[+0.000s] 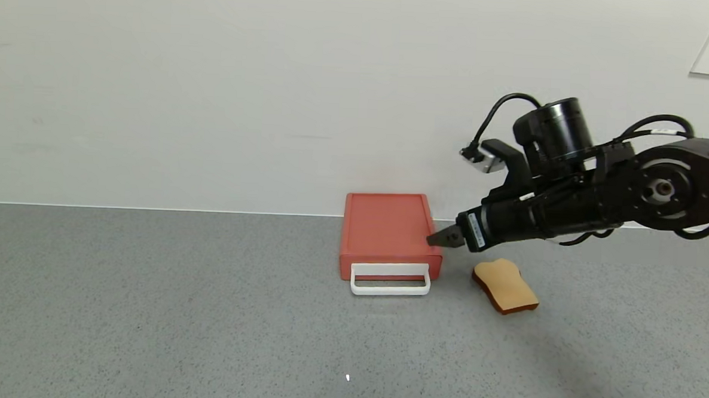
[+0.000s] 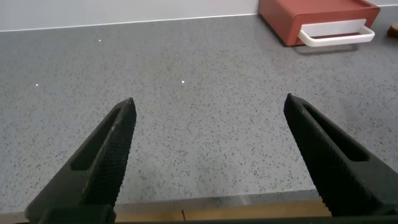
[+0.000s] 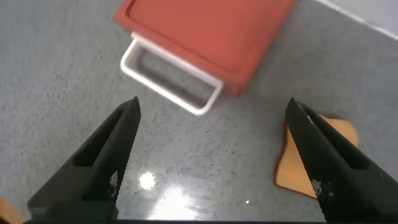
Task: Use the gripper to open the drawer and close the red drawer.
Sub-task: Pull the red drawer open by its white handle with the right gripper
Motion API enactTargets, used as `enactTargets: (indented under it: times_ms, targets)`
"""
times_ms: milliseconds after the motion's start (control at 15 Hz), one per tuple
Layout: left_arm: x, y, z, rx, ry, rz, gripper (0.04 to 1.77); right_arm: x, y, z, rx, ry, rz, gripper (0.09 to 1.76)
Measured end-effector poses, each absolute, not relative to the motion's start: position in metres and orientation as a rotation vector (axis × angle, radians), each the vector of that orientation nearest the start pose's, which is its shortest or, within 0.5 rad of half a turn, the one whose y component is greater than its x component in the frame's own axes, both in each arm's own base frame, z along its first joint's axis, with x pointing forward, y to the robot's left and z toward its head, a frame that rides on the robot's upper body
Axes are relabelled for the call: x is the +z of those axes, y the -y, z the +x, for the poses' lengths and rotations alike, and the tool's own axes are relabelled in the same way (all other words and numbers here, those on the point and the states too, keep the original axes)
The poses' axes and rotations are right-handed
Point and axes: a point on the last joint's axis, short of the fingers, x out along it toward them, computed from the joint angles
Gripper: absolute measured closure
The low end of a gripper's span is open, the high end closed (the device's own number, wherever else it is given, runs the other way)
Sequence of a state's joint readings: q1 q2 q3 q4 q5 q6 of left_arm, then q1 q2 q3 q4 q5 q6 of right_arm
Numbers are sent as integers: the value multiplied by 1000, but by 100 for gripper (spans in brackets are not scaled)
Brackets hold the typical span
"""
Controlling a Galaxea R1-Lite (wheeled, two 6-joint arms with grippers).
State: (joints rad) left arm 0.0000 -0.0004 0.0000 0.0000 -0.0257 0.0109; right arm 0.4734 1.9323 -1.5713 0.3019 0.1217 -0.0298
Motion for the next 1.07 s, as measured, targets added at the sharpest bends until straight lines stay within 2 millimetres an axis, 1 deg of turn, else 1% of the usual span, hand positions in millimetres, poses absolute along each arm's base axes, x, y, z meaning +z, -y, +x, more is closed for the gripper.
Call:
enactTargets:
  times_ms: [333, 533, 733, 933, 1067]
  targets:
    - [75, 1, -23, -26, 1, 9, 9, 208, -219, 340, 678, -792, -247, 14]
    - [75, 1, -23, -26, 1, 9, 9, 197, -249, 345, 718, -824, -276, 14]
    - [75, 1, -23, -26, 1, 10, 9, 176, -279, 347, 730, -834, -321, 14]
    - [75, 1, -23, -26, 1, 9, 9, 153, -299, 350, 742, -844, -325, 14]
    - [75, 1, -23, -26, 1, 9, 9, 142, -308, 352, 741, -830, -326, 14]
